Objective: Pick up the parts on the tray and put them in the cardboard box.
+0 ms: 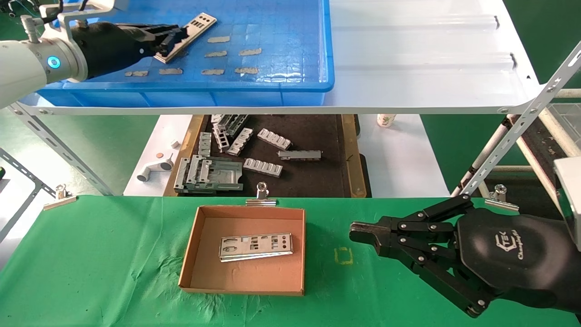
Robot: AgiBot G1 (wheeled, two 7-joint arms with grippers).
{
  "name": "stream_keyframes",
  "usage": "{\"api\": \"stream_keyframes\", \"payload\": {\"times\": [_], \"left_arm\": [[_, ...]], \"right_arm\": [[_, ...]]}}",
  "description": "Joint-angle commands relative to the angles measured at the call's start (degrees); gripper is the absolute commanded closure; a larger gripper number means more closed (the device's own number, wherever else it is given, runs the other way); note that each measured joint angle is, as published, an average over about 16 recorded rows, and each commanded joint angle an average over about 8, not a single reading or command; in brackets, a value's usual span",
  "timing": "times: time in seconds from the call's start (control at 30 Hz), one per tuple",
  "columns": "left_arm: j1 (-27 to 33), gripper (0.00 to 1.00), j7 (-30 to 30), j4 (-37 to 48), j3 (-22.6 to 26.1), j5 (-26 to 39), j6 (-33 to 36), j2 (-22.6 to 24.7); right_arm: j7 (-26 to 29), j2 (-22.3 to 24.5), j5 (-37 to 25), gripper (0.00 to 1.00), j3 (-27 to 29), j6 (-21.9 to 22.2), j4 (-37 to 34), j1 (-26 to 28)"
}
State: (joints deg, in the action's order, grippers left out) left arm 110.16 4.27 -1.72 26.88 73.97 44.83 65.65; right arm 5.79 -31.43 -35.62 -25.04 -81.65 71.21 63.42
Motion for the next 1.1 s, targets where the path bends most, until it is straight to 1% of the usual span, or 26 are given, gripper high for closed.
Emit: {"api": "stream_keyframes", "payload": {"times": [0.03,0.2,0.43,0.77,0.8,0.83,0.9,0.97,1.03,1.07,1.1], "left_arm": [[0.1,0.00,0.9,-0.1,0.4,0.5,1.2,-0.1],[0.4,0.00,2.6,0.2,0.5,0.8,2.3,-0.3],[0.4,0.00,4.0,0.8,0.2,0.3,1.4,-0.2],[0.1,0.00,4.4,1.5,-0.3,-0.4,1.3,-0.1],[0.0,0.02,4.3,1.5,-0.3,-0.4,1.4,-0.1],[0.0,0.07,4.3,1.6,-0.3,-0.5,1.4,-0.1],[-0.1,0.23,4.2,1.7,-0.4,-0.5,1.5,0.0],[-0.1,0.44,4.1,1.8,-0.4,-0.6,1.5,0.0],[-0.2,0.69,4.0,1.8,-0.4,-0.6,1.5,0.1],[-0.2,0.80,3.9,1.9,-0.5,-0.7,1.4,0.1],[-0.3,0.87,3.8,1.9,-0.5,-0.7,1.4,0.2]], "right_arm": [[0.0,0.0,0.0,1.00,0.0,0.0,0.0,0.0],[0.0,0.0,0.0,1.00,0.0,0.0,0.0,0.0],[0.0,0.0,0.0,1.00,0.0,0.0,0.0,0.0],[0.0,0.0,0.0,1.00,0.0,0.0,0.0,0.0],[0.0,0.0,0.0,1.00,0.0,0.0,0.0,0.0],[0.0,0.0,0.0,1.00,0.0,0.0,0.0,0.0],[0.0,0.0,0.0,1.00,0.0,0.0,0.0,0.0],[0.0,0.0,0.0,1.00,0.0,0.0,0.0,0.0],[0.0,0.0,0.0,1.00,0.0,0.0,0.0,0.0],[0.0,0.0,0.0,1.00,0.0,0.0,0.0,0.0],[0.0,0.0,0.0,1.00,0.0,0.0,0.0,0.0]]}}
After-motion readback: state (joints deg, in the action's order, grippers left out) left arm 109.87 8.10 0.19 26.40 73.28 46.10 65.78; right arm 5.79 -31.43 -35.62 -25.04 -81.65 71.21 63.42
